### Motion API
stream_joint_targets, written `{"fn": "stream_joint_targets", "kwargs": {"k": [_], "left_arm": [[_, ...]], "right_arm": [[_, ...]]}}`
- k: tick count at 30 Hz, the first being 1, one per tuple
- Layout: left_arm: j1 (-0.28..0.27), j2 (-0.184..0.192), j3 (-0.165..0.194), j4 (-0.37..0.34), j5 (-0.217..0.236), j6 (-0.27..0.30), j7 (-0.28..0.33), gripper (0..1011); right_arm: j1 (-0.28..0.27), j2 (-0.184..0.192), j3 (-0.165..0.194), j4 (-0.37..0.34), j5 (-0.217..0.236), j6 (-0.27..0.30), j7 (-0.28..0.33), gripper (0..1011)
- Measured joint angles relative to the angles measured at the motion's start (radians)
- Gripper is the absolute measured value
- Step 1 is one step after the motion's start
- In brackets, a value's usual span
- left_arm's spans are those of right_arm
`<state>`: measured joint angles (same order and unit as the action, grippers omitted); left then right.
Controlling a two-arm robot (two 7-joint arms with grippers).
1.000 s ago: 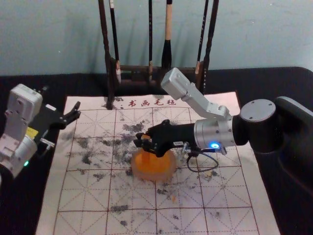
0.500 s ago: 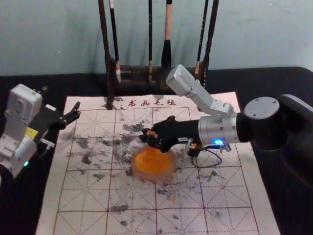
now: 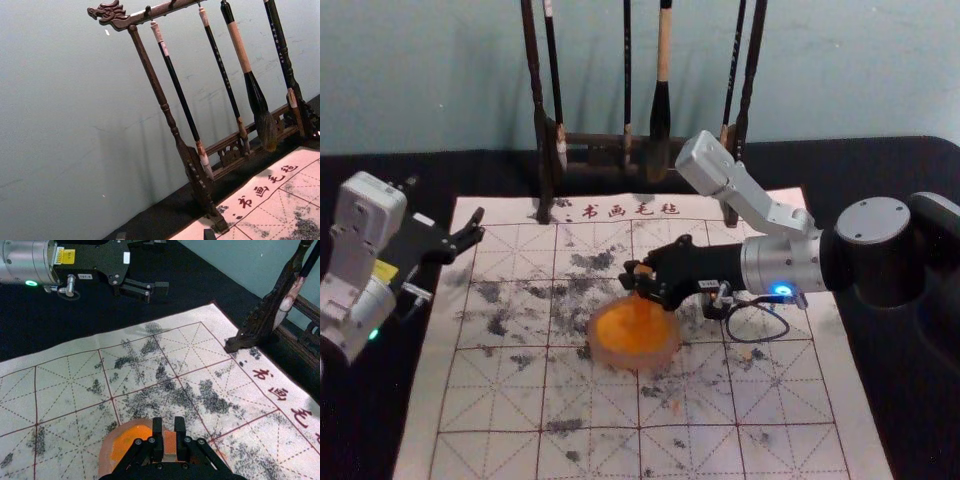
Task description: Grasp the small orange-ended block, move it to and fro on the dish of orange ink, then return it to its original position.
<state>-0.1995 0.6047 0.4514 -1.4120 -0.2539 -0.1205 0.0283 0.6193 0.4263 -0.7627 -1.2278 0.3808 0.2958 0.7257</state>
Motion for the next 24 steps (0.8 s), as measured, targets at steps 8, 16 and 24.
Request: {"fn": "stream_joint_targets", "kwargs": {"k": [8,16,24], "left_arm": [[0.0,0.0,0.0,0.0,0.0,0.0,0.0,1001],[0.0,0.0,0.0,0.0,0.0,0.0,0.0,1001],[0.0,0.0,0.0,0.0,0.0,0.0,0.0,1001]], "right_arm": [[-0.014,0.022,0.002,-0.026,0.0,0.0,0.009,130],[-0.029,0.041,0.002,-0.052,0.003,0.0,0.017,130],[-0.043,0.057,-0.002,-0.081,0.012,0.0,0.027,130]]}}
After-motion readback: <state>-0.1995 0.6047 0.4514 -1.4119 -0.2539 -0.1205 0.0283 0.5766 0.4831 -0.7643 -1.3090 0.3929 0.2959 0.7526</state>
